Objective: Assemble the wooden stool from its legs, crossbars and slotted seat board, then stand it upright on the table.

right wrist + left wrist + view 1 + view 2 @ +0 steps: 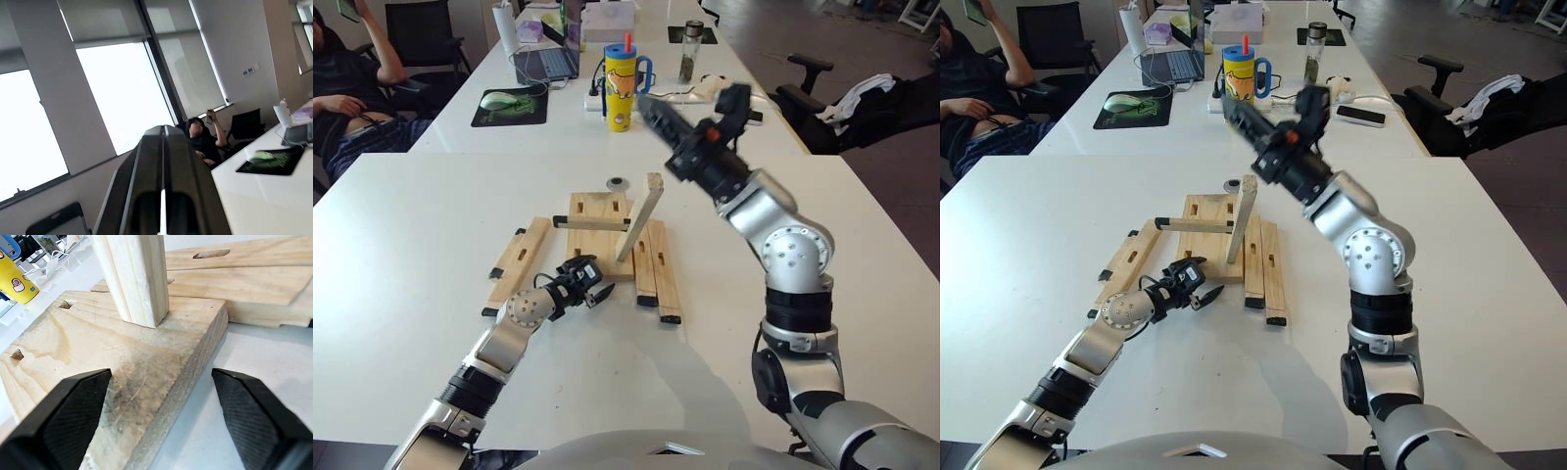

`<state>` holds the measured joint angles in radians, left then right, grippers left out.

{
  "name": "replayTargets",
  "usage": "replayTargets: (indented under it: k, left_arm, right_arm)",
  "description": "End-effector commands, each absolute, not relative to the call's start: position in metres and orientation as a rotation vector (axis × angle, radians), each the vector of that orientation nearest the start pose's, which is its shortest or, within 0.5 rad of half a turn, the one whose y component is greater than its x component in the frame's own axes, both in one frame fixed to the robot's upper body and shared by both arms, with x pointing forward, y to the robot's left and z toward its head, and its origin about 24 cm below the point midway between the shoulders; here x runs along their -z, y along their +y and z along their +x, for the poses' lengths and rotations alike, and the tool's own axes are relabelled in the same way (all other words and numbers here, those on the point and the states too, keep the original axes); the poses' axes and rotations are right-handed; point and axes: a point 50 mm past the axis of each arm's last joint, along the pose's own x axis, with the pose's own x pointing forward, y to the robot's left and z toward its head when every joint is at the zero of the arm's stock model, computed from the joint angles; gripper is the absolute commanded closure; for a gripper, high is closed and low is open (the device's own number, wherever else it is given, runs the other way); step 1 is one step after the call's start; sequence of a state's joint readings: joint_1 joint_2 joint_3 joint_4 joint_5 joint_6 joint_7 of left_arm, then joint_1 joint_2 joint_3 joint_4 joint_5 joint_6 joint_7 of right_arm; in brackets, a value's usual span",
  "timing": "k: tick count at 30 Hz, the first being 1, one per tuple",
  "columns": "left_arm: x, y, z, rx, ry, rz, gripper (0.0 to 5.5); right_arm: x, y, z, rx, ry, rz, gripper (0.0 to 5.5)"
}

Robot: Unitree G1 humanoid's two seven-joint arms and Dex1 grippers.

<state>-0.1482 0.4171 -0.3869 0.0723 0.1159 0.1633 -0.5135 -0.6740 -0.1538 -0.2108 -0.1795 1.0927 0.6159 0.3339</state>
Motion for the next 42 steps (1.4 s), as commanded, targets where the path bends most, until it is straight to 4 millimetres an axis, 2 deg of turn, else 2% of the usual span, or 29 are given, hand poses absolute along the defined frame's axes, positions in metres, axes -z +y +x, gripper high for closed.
replayTargets:
  k: [1, 4, 7, 10, 15, 20, 25, 29, 33, 36, 42]
  left_arm:
    - [0.045, 0.156, 0.209, 0.833, 0.678, 0.58, 1.68]
    - [0.046, 0.158, 0.206, 0.825, 0.686, 0.577, 1.68]
    - [0.045, 0.162, 0.205, 0.82, 0.689, 0.577, 1.68]
    - [0.044, 0.164, 0.202, 0.845, 0.684, 0.571, 1.68]
    - [0.042, 0.166, 0.202, 0.862, 0.68, 0.57, 1.68]
    - [0.04, 0.169, 0.206, 0.869, 0.669, 0.581, 1.68]
    - [0.04, 0.17, 0.206, 0.86, 0.67, 0.58, 1.68]
    - [0.041, 0.168, 0.207, 0.86, 0.668, 0.579, 1.68]
    - [0.041, 0.167, 0.207, 0.858, 0.665, 0.575, 1.68]
    - [0.042, 0.163, 0.206, 0.858, 0.664, 0.568, 1.68]
    - [0.044, 0.161, 0.204, 0.856, 0.667, 0.557, 1.68]
  right_arm:
    - [-0.252, -0.148, 0.309, -0.804, -0.405, 0.797, 5.48]
    - [-0.199, -0.159, 0.319, -0.594, -0.14, 0.561, 5.48]
    - [-0.141, -0.162, 0.304, -0.498, 0.169, 0.359, 5.48]
    - [-0.119, -0.153, 0.28, -0.591, 0.289, 0.323, 5.48]
    - [-0.107, -0.144, 0.259, -0.69, 0.417, 0.272, 5.48]
    - [-0.08, -0.136, 0.227, -0.744, 0.697, 0.167, 5.48]
    - [-0.071, -0.132, 0.22, -0.766, 0.795, 0.148, 5.48]
    - [-0.064, -0.133, 0.22, -0.741, 0.852, 0.064, 5.48]
    - [-0.06, -0.142, 0.232, -0.653, 0.867, -0.043, 5.48]
    - [-0.064, -0.151, 0.245, -0.601, 0.803, -0.169, 5.48]
    - [-0.081, -0.143, 0.255, -0.677, 0.668, -0.155, 5.48]
